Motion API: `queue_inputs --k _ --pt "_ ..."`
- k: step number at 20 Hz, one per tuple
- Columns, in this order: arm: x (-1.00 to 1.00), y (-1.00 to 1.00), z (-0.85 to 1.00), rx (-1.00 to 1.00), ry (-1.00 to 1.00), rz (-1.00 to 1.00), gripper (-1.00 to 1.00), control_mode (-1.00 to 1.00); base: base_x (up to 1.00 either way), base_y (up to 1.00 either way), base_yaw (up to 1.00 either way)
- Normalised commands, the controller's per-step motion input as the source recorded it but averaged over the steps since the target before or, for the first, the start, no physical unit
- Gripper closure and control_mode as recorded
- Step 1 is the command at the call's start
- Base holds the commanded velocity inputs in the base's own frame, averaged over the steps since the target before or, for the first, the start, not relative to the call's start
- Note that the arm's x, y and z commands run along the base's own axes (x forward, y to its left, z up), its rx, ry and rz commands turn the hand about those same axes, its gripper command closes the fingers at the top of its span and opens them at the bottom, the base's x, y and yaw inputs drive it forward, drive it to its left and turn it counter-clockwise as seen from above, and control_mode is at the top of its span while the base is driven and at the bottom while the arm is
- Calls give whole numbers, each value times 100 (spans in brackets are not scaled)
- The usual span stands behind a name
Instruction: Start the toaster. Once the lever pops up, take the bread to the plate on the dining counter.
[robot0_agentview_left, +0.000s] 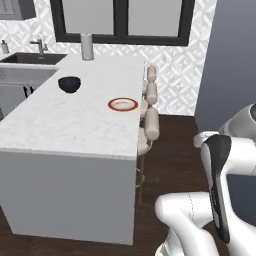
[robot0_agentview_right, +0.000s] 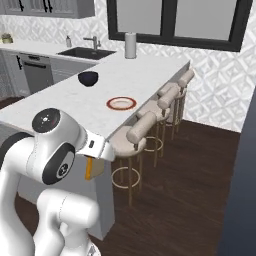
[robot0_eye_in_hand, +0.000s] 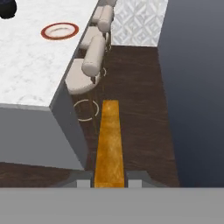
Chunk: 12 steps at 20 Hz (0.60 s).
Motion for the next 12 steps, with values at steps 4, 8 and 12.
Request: queue_inputs --k 4,8,12 --pt "0 0 0 0 0 0 100 100 66 -97 36" --pt "0 0 0 0 0 0 100 100 65 -88 41" --pt "0 0 0 0 0 0 100 100 53 -78 47"
